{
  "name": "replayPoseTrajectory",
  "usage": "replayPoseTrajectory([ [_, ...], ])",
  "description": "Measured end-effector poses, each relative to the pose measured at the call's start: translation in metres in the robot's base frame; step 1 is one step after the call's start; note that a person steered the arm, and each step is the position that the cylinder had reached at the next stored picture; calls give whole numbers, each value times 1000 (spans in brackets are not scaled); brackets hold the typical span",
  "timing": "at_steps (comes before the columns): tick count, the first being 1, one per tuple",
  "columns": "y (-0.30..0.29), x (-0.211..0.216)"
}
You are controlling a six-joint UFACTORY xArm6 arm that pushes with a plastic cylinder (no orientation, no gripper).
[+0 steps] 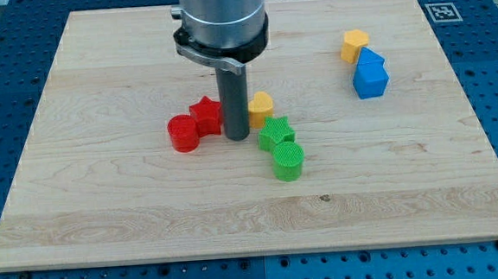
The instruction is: Move the yellow heart upwards
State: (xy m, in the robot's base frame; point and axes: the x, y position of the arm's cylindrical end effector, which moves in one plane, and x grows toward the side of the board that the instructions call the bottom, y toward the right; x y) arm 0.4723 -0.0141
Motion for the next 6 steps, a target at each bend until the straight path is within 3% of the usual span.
replayPoseTrajectory([
  [2, 38, -17],
  [6, 37, -58],
])
